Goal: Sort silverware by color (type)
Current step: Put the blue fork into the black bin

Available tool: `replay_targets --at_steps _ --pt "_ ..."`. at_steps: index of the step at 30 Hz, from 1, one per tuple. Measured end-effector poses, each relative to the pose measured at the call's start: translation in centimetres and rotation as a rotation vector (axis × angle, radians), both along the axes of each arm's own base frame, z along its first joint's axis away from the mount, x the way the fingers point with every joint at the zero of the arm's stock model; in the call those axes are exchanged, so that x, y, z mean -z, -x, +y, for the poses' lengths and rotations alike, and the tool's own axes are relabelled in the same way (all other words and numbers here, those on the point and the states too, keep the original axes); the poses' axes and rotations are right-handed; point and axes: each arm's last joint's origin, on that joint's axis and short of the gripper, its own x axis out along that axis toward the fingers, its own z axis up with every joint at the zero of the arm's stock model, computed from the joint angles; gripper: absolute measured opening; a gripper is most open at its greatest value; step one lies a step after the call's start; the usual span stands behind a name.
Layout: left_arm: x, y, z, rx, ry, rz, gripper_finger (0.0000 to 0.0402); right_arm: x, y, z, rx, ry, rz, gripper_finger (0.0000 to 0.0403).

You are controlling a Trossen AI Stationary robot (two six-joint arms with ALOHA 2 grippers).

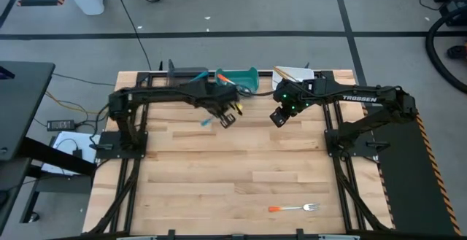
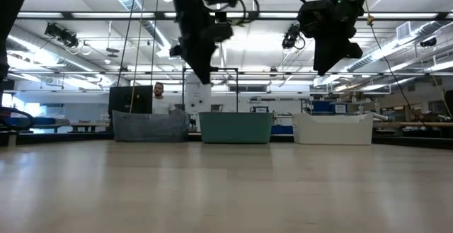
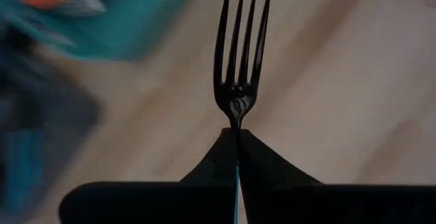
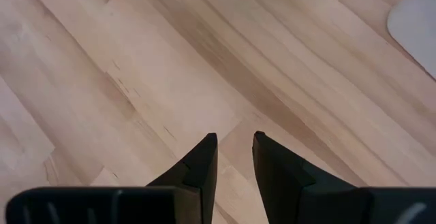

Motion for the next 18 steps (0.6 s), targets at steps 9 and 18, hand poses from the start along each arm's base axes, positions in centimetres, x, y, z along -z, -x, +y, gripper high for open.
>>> replay_targets --at_steps 9,18 --pt "-5.3 6.6 7.3 -0.044 -0.210 0.066 0.0007 0.0 0.0 0.0 -0.049 0.026 0.005 0.0101" --pt "-4.5 12.1 15.7 -0.024 -0.212 0.202 0.0007 0.1 0.2 0.0 -0.062 0.038 0.028 0.0101"
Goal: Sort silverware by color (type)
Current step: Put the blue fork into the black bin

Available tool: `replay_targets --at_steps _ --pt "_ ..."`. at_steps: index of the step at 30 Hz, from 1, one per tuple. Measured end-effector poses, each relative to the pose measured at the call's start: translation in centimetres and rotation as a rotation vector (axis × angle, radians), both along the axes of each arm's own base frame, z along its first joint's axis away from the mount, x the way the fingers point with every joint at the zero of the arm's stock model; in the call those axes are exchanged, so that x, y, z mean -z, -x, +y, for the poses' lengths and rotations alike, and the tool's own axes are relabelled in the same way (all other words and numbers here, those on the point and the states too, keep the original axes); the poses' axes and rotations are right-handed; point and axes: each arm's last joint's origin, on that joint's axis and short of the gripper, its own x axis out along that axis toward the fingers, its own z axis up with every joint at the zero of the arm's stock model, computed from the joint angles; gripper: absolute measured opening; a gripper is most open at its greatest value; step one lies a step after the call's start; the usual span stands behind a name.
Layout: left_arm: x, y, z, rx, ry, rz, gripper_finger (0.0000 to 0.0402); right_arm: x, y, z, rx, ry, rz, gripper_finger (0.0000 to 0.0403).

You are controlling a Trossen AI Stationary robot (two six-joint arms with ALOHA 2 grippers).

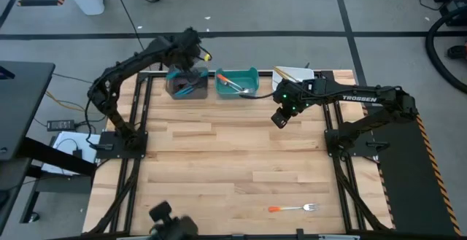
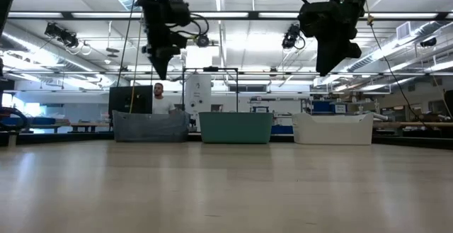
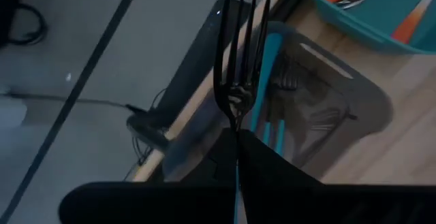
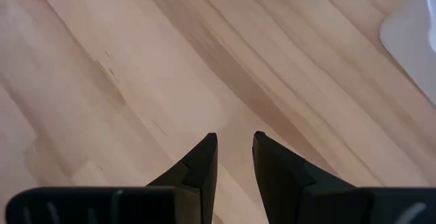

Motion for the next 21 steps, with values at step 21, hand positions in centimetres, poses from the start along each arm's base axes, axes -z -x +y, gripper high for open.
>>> replay_targets --at_steps 21 --pt "6.6 0.7 6.1 0.219 0.203 0.029 0.0014 0.0 1.4 -4.0 0.236 0.088 0.026 0.0101"
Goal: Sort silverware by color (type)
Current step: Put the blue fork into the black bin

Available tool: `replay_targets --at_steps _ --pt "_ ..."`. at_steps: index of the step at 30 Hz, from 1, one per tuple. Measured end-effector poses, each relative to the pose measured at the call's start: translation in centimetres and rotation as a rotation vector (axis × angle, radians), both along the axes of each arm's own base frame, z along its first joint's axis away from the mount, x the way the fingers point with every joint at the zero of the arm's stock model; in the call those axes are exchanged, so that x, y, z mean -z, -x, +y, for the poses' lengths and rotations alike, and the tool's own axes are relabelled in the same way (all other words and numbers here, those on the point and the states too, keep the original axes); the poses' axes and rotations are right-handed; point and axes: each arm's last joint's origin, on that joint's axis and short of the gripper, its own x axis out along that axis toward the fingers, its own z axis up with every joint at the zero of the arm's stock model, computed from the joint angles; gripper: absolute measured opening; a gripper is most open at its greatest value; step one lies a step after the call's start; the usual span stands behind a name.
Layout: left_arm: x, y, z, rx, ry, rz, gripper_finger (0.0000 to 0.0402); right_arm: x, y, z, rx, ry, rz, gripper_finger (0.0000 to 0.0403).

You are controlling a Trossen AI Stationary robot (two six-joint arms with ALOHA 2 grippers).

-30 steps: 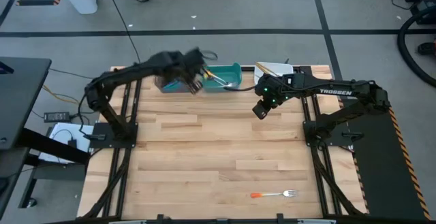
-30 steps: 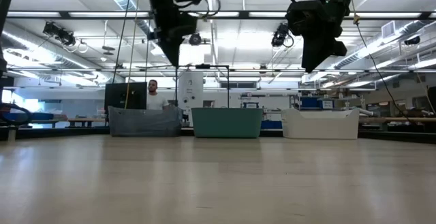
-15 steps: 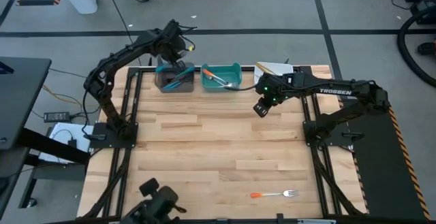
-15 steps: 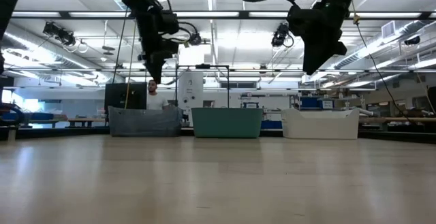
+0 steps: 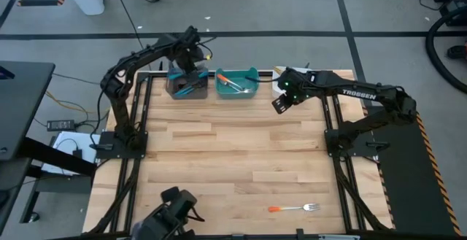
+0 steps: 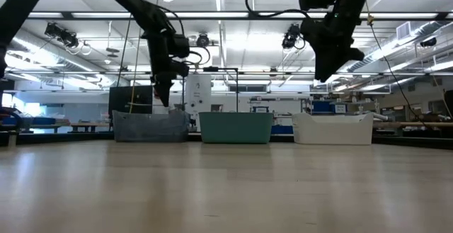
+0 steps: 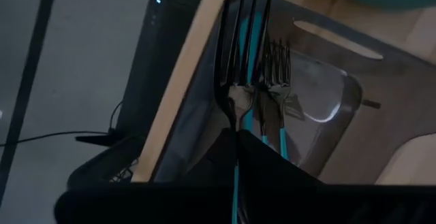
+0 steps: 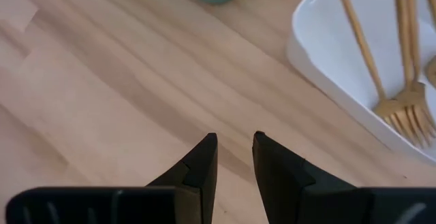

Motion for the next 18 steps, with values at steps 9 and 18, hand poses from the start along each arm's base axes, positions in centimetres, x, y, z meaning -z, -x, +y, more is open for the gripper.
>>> replay_targets --at_steps 9,18 --pt "2.7 -0.3 0.9 0.017 0.055 0.051 0.0021 0.0 0.7 -1.4 0.066 -0.003 -0.001 0.0101" --pt "2.5 -0.3 0.8 0.008 0.051 0.046 0.0081 0.0 1.1 -2.1 0.092 -0.001 0.001 0.0101"
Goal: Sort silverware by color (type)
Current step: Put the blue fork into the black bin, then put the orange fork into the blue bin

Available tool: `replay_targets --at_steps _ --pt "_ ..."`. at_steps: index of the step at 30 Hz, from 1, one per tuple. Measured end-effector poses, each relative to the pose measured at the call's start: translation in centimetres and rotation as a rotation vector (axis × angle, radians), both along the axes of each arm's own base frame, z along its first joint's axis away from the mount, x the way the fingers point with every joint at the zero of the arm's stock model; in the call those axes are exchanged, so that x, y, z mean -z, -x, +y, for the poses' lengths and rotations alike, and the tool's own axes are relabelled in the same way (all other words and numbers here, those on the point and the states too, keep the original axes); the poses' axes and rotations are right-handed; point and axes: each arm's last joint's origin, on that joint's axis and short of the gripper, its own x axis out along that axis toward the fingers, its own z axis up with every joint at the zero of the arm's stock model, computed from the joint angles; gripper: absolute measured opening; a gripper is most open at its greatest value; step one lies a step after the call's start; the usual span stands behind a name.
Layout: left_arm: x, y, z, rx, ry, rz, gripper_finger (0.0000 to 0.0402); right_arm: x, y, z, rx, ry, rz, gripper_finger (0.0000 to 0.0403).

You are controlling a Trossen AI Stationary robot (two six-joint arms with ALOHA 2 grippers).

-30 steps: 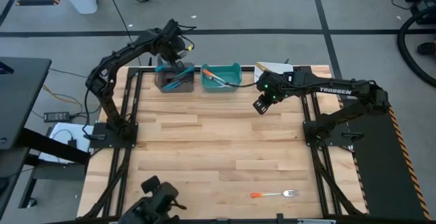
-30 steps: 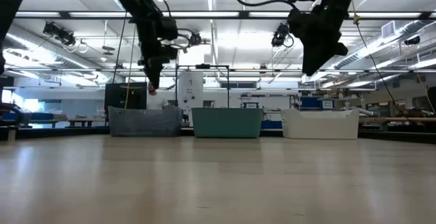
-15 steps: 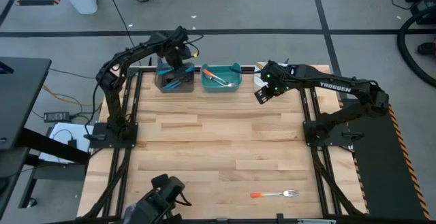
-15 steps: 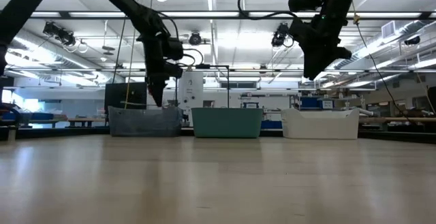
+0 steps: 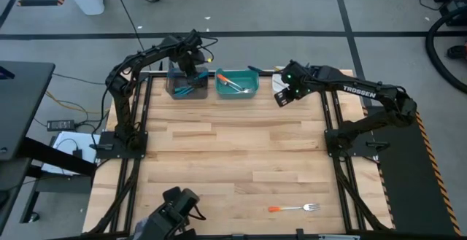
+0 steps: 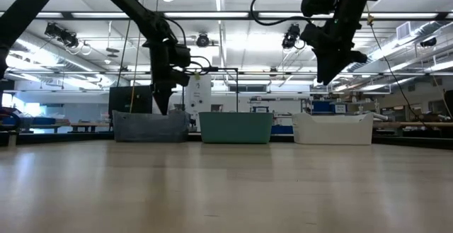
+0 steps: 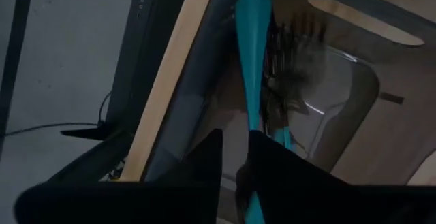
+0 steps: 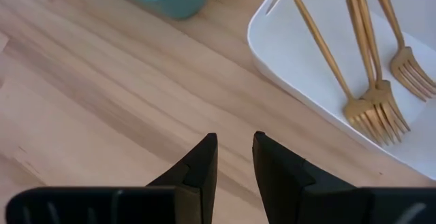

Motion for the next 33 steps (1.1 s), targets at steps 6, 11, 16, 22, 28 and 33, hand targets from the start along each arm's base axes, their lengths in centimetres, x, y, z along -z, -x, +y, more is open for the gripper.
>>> replay_targets --at_steps 6,11,16,22,28,33 --pt "-0.9 -0.1 -0.9 -0.109 0.037 -0.037 0.0090 0.0 0.3 -0.4 -0.017 0.010 0.017 0.0101" --pt "-2.7 -0.9 -2.9 -0.162 0.174 -0.199 0.0091 0.0 0.4 -0.6 -0.040 0.022 0.028 0.0101" --pt "-4.8 -2.2 -6.4 -0.060 0.276 -0.267 0.0091 0.0 0.4 -0.6 -0.048 0.026 0.030 0.0101" --pt "-6.4 -3.0 -9.8 0.066 0.284 -0.217 0.0091 0.0 0.4 -0.6 -0.086 0.040 0.043 0.0101" --pt "-6.9 -2.9 -11.2 0.083 0.267 -0.138 0.0091 0.0 0.5 -0.8 -0.073 0.055 0.051 0.0101" --pt "-7.4 -1.3 -11.7 0.049 0.300 -0.030 0.0091 0.0 0.8 -1.4 -0.037 0.058 0.042 0.0101"
